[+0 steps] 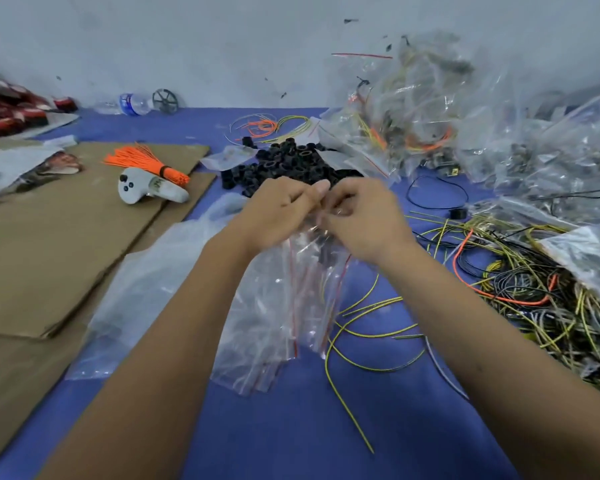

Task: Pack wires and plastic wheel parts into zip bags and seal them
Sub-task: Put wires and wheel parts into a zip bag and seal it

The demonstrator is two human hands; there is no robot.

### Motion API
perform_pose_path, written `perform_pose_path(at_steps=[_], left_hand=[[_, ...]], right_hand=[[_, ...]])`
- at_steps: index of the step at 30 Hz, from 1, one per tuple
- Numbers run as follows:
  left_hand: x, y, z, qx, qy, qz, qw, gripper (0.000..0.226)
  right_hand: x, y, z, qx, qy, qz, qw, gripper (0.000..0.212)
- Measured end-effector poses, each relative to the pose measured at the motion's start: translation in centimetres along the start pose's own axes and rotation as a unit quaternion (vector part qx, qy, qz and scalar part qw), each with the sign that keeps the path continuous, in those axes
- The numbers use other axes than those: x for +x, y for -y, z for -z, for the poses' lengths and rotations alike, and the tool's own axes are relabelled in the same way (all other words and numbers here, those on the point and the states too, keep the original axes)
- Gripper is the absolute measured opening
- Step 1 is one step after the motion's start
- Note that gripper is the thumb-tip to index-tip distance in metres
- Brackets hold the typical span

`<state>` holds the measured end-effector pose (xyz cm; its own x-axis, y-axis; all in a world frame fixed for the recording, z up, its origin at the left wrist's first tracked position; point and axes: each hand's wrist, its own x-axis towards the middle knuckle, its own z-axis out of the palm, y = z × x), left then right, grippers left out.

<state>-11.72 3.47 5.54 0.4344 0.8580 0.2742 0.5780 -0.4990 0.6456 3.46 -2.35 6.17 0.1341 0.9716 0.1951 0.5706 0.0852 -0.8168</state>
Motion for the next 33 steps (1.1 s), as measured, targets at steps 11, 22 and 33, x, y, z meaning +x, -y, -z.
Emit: perform_pose_path(at_steps=[11, 22, 33], left_hand=[[2.1, -1.3, -2.6, 0.117, -0.070, 0.026, 0.990, 0.045], [1.4, -10.9, -15.0, -0.078, -0.083, 0.027, 0.993, 0.043], [1.6, -8.7, -16.7, -0.291, 0.062, 0.153, 0.942, 0.028]], right_hand=[[-3.5, -6.9, 7.5, 0.093, 0.108, -0.153, 0.978, 0.019], [-5.2, -10.0, 11.8, -0.149, -0.080, -0.013, 0.985, 0.032], [-5.8, -12.0, 11.5, -0.089, -0.116, 0.013, 0.989, 0.037]])
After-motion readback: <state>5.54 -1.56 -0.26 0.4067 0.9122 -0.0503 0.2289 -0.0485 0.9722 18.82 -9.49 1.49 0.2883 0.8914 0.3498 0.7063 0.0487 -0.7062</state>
